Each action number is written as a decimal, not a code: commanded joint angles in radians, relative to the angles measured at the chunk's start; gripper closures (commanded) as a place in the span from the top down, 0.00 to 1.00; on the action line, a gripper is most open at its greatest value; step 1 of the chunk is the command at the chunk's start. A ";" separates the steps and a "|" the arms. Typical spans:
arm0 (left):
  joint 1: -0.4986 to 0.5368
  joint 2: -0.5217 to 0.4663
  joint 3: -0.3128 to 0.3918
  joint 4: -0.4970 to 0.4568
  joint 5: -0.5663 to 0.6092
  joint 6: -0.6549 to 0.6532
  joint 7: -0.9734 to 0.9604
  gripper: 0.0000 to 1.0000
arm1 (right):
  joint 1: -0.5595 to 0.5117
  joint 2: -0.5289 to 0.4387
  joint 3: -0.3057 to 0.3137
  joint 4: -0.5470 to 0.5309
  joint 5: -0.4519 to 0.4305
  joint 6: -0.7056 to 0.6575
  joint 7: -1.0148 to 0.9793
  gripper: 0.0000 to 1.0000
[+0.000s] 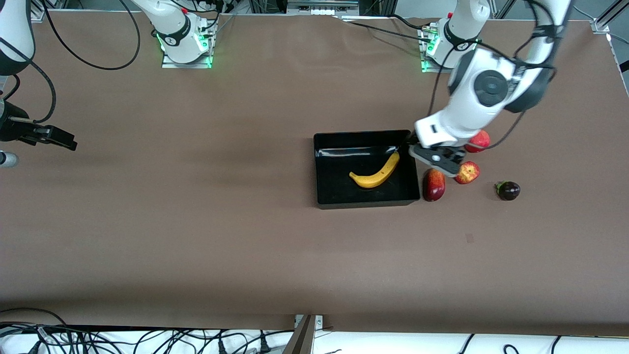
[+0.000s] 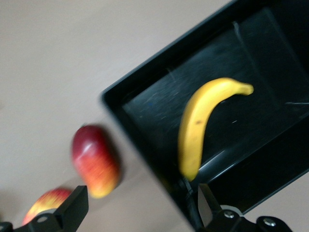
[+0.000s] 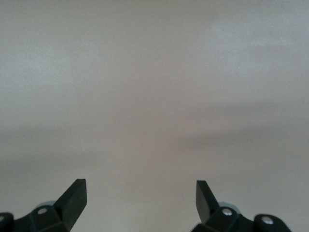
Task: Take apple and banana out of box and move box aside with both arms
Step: 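Move the left gripper back into the tray and grasp the yellow banana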
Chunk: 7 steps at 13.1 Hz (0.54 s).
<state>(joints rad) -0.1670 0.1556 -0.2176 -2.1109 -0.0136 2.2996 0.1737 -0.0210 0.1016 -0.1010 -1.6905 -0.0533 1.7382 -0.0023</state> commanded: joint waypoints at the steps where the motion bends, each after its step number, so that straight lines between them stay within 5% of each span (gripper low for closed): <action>1: -0.055 0.135 0.009 0.043 -0.011 0.117 0.018 1.00 | 0.004 -0.010 -0.002 0.006 0.004 -0.035 0.008 1.00; 7: -0.112 0.233 -0.012 0.069 0.008 0.185 0.018 1.00 | 0.004 -0.013 0.004 0.008 -0.002 -0.046 -0.004 1.00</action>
<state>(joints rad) -0.2689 0.3807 -0.2262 -2.0707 -0.0131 2.4958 0.1785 -0.0208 0.0989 -0.0989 -1.6902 -0.0533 1.7105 -0.0015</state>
